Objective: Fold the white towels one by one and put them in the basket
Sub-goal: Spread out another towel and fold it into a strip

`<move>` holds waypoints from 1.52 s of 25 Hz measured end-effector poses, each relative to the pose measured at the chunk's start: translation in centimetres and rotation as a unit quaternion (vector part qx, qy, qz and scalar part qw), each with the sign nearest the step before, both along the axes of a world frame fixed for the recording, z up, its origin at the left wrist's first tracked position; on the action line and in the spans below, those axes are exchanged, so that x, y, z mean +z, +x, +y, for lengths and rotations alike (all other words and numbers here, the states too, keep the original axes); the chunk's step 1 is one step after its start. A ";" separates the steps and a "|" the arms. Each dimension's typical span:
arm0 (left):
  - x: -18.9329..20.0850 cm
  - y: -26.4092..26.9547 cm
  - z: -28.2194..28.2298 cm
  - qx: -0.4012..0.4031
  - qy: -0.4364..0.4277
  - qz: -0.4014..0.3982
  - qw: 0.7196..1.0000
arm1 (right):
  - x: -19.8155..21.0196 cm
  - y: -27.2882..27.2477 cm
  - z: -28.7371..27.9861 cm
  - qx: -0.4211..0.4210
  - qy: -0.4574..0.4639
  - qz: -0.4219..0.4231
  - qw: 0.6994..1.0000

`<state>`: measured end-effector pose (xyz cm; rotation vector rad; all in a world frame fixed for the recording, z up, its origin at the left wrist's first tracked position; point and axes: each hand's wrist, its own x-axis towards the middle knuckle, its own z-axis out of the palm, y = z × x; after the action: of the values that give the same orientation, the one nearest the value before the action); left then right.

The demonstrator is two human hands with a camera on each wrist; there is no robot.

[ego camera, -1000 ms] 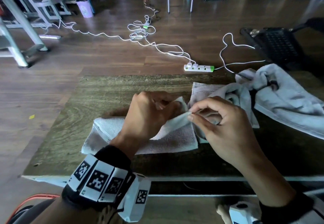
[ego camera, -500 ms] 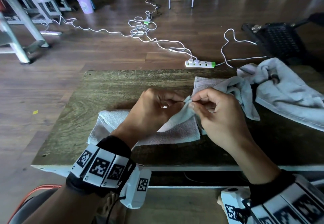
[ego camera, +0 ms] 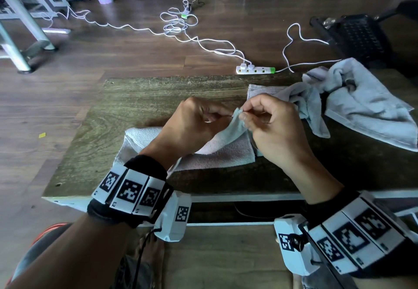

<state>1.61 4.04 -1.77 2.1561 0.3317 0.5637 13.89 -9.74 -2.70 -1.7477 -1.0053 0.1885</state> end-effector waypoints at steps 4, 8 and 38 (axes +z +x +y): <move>0.1 0.0 0.0 -0.005 0.010 0.012 1.000 | -0.1 0.0 0.1 -0.003 0.001 -0.008 1.000; -0.1 0.2 0.0 -0.008 0.025 0.004 1.000 | -0.2 0.1 0.1 -0.003 -0.007 0.002 1.000; 1.6 -1.1 1.2 0.008 0.173 0.041 0.984 | 0.7 0.3 -1.1 -0.009 -0.043 -0.047 0.998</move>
<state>0.55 5.20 -0.21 2.5189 0.3137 0.5763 14.15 -10.87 -1.98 -1.8578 -1.0624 0.1414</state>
